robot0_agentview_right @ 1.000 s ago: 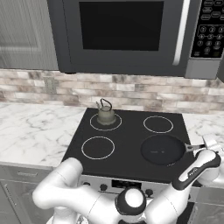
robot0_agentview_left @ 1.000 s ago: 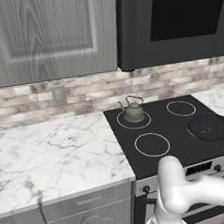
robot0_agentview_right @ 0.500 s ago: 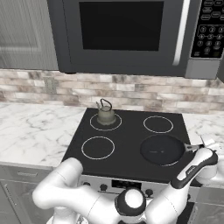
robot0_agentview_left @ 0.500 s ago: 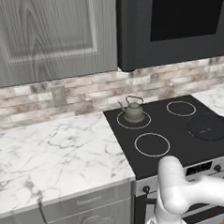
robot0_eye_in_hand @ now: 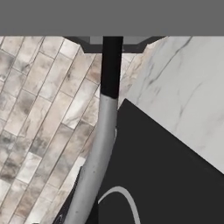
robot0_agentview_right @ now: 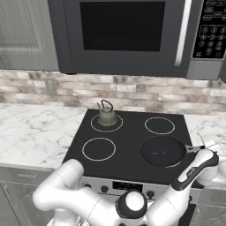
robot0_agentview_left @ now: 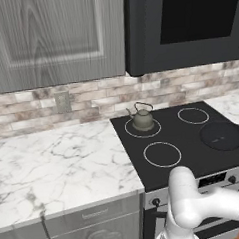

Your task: Pick the pan from the cabinet and place it on the stove. Then turn on the stove burner for the pan.

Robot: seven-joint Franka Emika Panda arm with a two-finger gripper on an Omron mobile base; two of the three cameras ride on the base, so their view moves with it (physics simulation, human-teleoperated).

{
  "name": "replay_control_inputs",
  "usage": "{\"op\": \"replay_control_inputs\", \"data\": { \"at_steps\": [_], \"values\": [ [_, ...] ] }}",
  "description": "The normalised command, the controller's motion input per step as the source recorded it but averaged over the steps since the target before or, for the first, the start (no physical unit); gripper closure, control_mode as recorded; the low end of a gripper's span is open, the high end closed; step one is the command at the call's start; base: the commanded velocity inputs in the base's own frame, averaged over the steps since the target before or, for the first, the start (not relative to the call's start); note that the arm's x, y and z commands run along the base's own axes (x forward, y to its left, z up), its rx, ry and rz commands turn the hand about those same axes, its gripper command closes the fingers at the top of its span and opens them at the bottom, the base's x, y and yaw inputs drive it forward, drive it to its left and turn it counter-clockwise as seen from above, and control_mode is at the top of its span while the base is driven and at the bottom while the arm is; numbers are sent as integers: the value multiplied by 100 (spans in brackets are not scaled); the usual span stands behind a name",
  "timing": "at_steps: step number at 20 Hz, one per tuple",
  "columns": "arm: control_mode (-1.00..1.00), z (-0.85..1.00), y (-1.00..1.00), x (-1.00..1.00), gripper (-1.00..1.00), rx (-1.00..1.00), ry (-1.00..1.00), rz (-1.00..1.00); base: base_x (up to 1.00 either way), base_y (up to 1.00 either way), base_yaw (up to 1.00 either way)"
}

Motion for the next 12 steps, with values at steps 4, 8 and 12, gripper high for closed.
{"op": "replay_control_inputs", "data": {
  "at_steps": [4,8,12],
  "values": [
    [-100,-15,1,0,-100,0,0,0,0,0,0],
    [-100,-15,0,0,-100,0,0,0,0,0,0],
    [-100,-18,0,0,-100,0,0,0,0,0,0]
  ]
}}
